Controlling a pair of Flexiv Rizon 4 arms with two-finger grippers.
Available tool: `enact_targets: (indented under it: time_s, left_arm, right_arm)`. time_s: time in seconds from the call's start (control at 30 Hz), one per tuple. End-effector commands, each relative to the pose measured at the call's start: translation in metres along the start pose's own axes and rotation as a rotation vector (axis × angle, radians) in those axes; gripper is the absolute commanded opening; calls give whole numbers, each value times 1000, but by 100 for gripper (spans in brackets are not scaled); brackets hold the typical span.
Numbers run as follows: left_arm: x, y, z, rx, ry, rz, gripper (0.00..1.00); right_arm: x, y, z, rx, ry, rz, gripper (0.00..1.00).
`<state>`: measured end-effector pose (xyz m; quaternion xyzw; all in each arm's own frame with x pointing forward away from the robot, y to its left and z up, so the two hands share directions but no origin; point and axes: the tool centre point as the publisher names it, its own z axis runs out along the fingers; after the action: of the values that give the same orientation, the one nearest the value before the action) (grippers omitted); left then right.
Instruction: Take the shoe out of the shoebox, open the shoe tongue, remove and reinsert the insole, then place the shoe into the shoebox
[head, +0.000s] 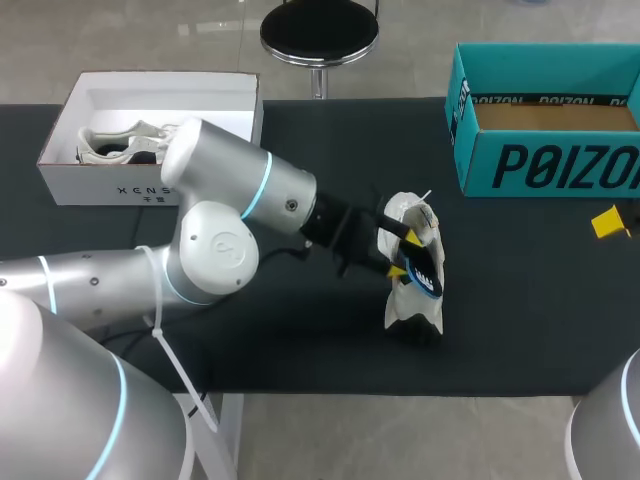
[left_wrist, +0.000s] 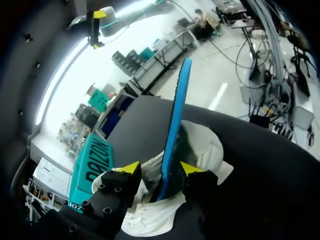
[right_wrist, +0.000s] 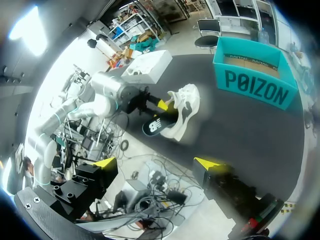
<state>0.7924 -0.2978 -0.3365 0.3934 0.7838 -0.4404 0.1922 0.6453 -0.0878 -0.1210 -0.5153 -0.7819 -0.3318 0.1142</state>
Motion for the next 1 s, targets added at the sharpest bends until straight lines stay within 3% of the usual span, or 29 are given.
enact_targets:
  time_s: [0.03, 0.13, 0.17, 0.2, 0.23, 0.53, 0.8, 1.0]
  left_arm:
    - [-1, 0, 4, 4, 3, -1, 46]
    - [-1, -2, 6, 11, 5, -4, 30]
    - [-1, -2, 7, 12, 5, -5, 21]
    - [0, -3, 8, 13, 7, -6, 3]
    - [0, -3, 9, 15, 9, -6, 0]
    - [4, -5, 16, 14, 22, 3, 0]
    - [-11, -11, 14, 22, -14, 68, 0]
    - [-5, -2, 19, -1, 4, 108, 0]
  right_arm:
    - [2, -9, 0, -17, -7, 2, 100]
    - [2, -9, 0, -17, -7, 2, 100]
    - [2, -9, 0, -17, -7, 2, 100]
    - [2, -9, 0, -17, -7, 2, 100]
    - [2, -9, 0, -17, -7, 2, 100]
    - [2, -9, 0, -17, -7, 2, 100]
    - [2, -9, 0, -17, -7, 2, 100]
    - [2, -9, 0, -17, -7, 2, 100]
